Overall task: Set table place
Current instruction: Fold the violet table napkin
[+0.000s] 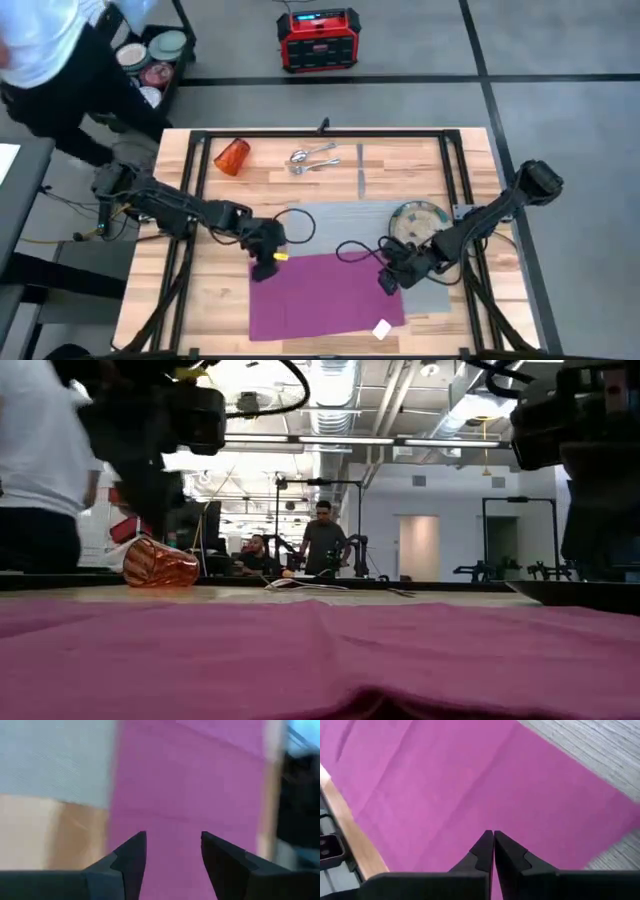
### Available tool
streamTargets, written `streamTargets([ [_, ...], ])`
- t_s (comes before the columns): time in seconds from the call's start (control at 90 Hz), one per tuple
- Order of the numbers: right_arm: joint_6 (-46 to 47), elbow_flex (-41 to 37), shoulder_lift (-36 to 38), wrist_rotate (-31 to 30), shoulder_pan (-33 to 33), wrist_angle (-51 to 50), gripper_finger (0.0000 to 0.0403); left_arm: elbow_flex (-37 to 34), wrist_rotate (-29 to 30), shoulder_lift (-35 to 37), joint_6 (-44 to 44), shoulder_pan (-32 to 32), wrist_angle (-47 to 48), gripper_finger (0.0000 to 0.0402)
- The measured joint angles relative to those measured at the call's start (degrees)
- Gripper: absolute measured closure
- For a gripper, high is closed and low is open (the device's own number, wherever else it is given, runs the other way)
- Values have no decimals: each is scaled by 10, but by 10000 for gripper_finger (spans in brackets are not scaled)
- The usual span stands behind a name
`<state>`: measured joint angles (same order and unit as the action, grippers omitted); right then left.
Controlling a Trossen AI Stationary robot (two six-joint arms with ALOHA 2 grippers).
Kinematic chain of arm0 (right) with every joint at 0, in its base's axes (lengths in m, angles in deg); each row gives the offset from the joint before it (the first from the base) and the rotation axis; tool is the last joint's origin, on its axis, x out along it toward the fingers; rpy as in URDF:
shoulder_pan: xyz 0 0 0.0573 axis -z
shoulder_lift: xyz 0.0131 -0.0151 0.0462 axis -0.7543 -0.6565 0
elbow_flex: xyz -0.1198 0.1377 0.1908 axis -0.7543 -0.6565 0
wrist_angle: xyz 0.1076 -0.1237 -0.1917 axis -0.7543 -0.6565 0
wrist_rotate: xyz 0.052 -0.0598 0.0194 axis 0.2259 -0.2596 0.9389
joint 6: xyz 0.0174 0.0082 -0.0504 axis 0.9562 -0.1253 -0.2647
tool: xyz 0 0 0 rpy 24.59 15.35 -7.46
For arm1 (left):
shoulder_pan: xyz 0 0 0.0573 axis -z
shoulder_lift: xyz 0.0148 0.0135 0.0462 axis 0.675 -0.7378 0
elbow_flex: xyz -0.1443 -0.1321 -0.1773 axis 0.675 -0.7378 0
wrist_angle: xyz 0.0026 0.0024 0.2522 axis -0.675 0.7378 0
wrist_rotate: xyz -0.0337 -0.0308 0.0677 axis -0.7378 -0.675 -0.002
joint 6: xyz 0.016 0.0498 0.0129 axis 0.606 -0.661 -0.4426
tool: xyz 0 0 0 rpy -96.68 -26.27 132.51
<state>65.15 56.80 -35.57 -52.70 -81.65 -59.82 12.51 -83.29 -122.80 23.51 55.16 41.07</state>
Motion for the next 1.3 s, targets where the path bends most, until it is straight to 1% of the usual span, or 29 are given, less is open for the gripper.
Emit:
streamTargets([
  [0.089,0,0,0,9,1,-11,402,0,-48,-12,-9,6,32,246],
  [0.133,0,0,0,10,1,-13,402,0,-60,-22,-13,11,42,252],
  [0.2,0,0,0,10,3,-13,402,-1,-65,-41,-22,18,57,260],
  [0.411,-3,0,0,12,14,-12,402,-1,-62,-125,-41,27,34,280],
  [0.567,-5,0,0,25,17,-13,402,4,-68,-170,-25,27,63,294],
  [0.611,-5,0,0,26,17,-13,402,5,-74,-174,-11,27,80,300],
  [0.711,-5,0,0,26,17,-13,402,1,-81,-168,22,28,155,314],
  [0.889,-14,0,0,26,28,-12,402,-4,-88,-139,97,34,219,336],
  [1.033,-25,0,0,26,42,-11,402,-2,-132,-116,159,41,189,349],
  [1.144,-38,0,0,27,53,-2,402,-2,-158,-113,192,49,113,364],
  [1.233,-56,0,0,34,65,0,402,-2,-199,-114,209,55,50,390],
  [1.3,-78,0,0,45,76,14,402,-1,-206,-114,220,57,20,397],
])
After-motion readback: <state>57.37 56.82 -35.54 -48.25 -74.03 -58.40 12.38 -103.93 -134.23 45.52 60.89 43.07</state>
